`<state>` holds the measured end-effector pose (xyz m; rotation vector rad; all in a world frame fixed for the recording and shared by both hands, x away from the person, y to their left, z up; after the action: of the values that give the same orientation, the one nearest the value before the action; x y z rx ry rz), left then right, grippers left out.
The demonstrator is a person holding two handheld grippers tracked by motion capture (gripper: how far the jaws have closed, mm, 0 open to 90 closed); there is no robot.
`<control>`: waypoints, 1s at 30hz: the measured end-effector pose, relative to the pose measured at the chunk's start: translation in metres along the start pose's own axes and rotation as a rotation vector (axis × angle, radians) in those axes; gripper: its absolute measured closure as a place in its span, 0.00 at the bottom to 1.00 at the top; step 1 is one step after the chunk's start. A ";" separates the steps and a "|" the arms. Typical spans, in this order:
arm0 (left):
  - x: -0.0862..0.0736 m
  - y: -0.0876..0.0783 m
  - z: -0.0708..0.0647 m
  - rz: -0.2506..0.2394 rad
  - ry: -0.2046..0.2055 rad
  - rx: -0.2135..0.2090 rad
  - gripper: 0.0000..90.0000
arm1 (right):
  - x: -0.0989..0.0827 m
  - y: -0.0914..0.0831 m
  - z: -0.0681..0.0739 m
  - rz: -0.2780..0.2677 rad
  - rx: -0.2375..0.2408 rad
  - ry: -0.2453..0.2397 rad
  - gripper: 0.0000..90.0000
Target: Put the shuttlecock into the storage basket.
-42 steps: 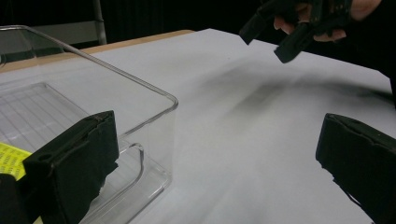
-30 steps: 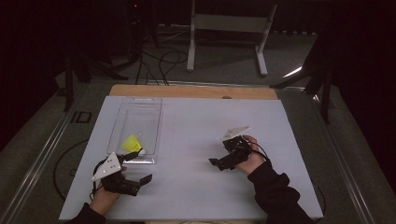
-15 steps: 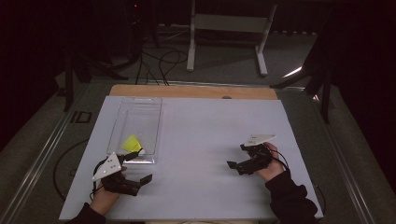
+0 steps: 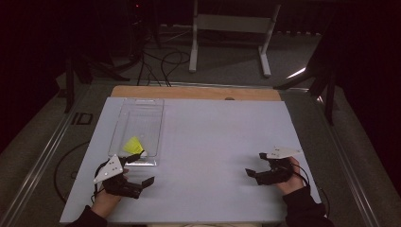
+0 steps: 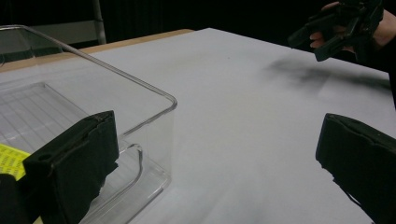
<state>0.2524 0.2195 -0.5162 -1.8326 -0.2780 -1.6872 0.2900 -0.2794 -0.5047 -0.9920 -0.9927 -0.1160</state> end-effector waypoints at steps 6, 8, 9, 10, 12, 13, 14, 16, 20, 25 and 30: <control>0.000 0.000 0.000 -0.001 0.000 -0.003 0.00 | -0.012 -0.007 -0.004 -0.051 -0.019 0.016 0.14; 0.000 0.000 0.000 0.002 0.003 -0.005 0.00 | -0.014 -0.005 -0.005 -0.056 -0.018 0.015 0.12; 0.000 0.000 0.000 0.002 0.003 -0.005 0.00 | -0.015 -0.003 -0.006 -0.052 -0.018 0.020 0.12; 0.000 0.000 0.000 0.003 0.004 -0.005 0.00 | -0.015 -0.003 -0.007 -0.049 -0.014 0.020 0.12; 0.000 0.000 0.000 0.004 0.004 -0.005 0.00 | -0.016 -0.003 -0.009 -0.057 -0.009 0.043 0.11; 0.000 0.000 0.000 0.004 0.004 -0.007 0.00 | -0.016 -0.003 -0.010 -0.062 -0.003 0.046 0.11; 0.000 0.000 0.000 0.004 0.004 -0.007 0.00 | -0.016 -0.003 -0.010 -0.062 -0.003 0.046 0.11; 0.000 0.001 -0.001 0.004 0.004 -0.012 0.00 | -0.018 -0.003 -0.013 -0.079 0.009 0.059 0.10; 0.000 0.000 0.000 0.003 0.003 -0.012 0.00 | -0.020 0.000 -0.014 -0.071 0.003 0.058 0.10; 0.000 0.001 0.000 0.002 -0.002 -0.011 0.00 | -0.020 0.002 -0.012 -0.076 0.019 0.057 0.10; 0.000 0.001 0.000 0.001 -0.002 -0.009 0.00 | -0.022 0.005 -0.014 -0.065 0.041 0.064 0.10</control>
<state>0.2527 0.2190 -0.5167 -1.8409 -0.2699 -1.6886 0.2894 -0.2940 -0.5266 -0.9134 -0.9657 -0.1792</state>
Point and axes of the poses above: each handheld gripper's, and its own axes: y roughly forward along the jaws, x roughly out of its top, z roughly to its left, the point moved 1 cm from there along y, roughly forward along the jaws, and after that the axes turned 7 degrees about y, right-handed, at the moved point
